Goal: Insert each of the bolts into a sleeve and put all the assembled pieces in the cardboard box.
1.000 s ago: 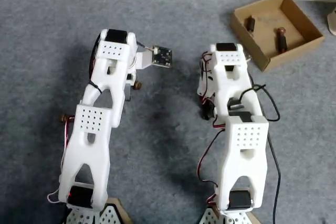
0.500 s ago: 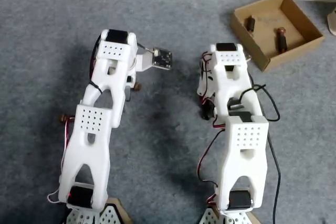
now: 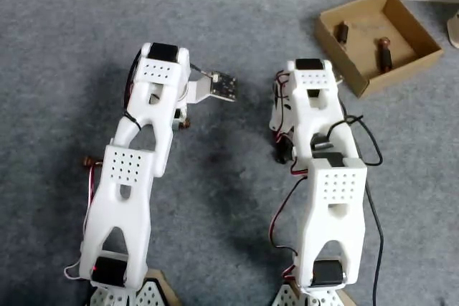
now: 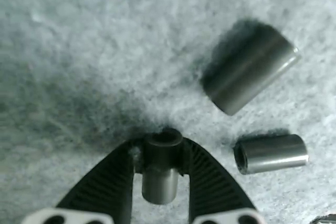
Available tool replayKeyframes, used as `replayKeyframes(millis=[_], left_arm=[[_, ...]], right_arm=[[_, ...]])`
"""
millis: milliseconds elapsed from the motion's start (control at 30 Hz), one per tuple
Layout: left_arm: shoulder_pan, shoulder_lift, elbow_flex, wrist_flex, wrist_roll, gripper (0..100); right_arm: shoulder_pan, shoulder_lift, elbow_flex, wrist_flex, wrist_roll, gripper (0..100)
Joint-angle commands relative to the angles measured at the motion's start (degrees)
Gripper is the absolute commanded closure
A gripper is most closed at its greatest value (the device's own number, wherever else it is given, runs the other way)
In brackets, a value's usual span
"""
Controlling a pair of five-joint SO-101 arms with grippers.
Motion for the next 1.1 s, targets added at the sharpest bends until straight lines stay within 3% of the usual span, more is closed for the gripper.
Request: replayKeyframes(millis=[0,200,333,433,767,1067], left_arm=[[-0.9,-2.2,-0.3,-0.4,0.6,99],[-0.9,-9.6,0.1,-0.2,19.3,99],[-0.5,-14.4,7.2,-0.1,26.2,99],[-0.1,-20.5,16.8,-0.2,26.6,99],[-0.1,-45.1,39.9,-0.4,26.5,99],[-2.2,-54.7,52.8,-0.4,26.6,99]], right_arm=[[-0.5,-0.9,-0.3,-1.5,0.6,99.4],[-0.5,-3.7,-0.7,1.5,5.5,99.4],[-0.7,-6.0,-0.4,2.5,5.5,99.4],[-0.7,-8.3,-0.3,6.8,5.5,99.4],[0.5,-19.0,5.8,6.3,5.8,99.4],[2.9,-37.0,14.5,6.3,9.5,99.4]])
